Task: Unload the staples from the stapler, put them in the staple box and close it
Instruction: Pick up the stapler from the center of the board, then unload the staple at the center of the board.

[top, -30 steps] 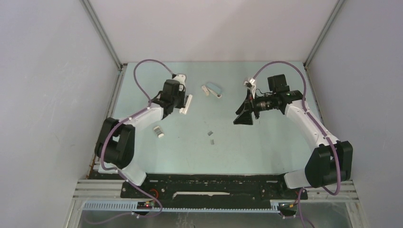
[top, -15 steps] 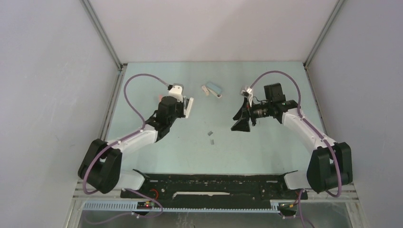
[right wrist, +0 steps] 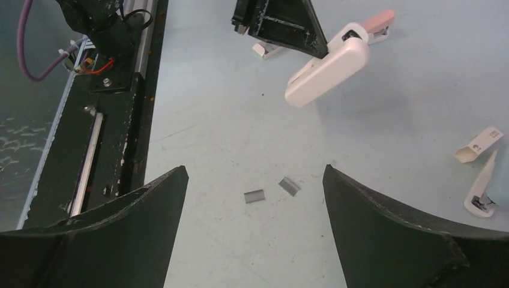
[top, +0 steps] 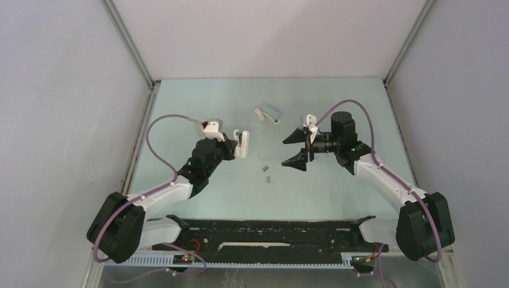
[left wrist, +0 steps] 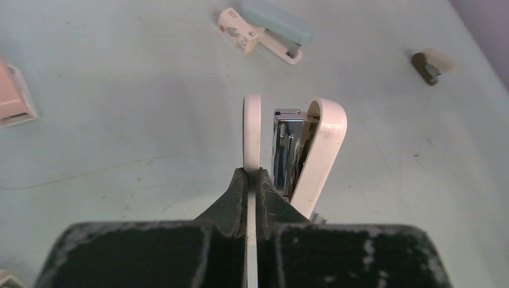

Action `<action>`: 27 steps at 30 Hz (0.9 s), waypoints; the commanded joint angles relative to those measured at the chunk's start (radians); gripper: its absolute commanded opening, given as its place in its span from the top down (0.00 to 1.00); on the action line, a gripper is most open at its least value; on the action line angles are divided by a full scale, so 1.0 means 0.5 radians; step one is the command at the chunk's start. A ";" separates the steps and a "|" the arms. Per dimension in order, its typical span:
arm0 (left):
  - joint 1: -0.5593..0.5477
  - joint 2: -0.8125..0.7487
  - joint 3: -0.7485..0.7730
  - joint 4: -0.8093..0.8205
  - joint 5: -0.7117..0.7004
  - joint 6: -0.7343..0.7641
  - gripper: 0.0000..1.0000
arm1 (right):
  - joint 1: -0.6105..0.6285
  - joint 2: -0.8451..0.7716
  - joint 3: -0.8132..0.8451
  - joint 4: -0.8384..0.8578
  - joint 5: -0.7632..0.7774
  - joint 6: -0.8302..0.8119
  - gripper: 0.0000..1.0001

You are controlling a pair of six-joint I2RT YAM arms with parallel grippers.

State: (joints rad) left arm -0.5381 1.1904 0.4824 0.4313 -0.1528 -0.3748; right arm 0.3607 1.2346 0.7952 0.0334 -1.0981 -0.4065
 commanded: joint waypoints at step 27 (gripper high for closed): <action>-0.517 0.159 -0.149 0.679 -0.275 -0.761 1.00 | 0.493 0.439 0.127 0.492 1.295 1.174 0.19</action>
State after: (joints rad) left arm -0.7803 1.2701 0.4061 0.6777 -0.2470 -0.7116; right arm 0.5819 1.4467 0.8127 0.2729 -0.5507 0.1638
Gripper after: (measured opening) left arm 0.026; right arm 0.831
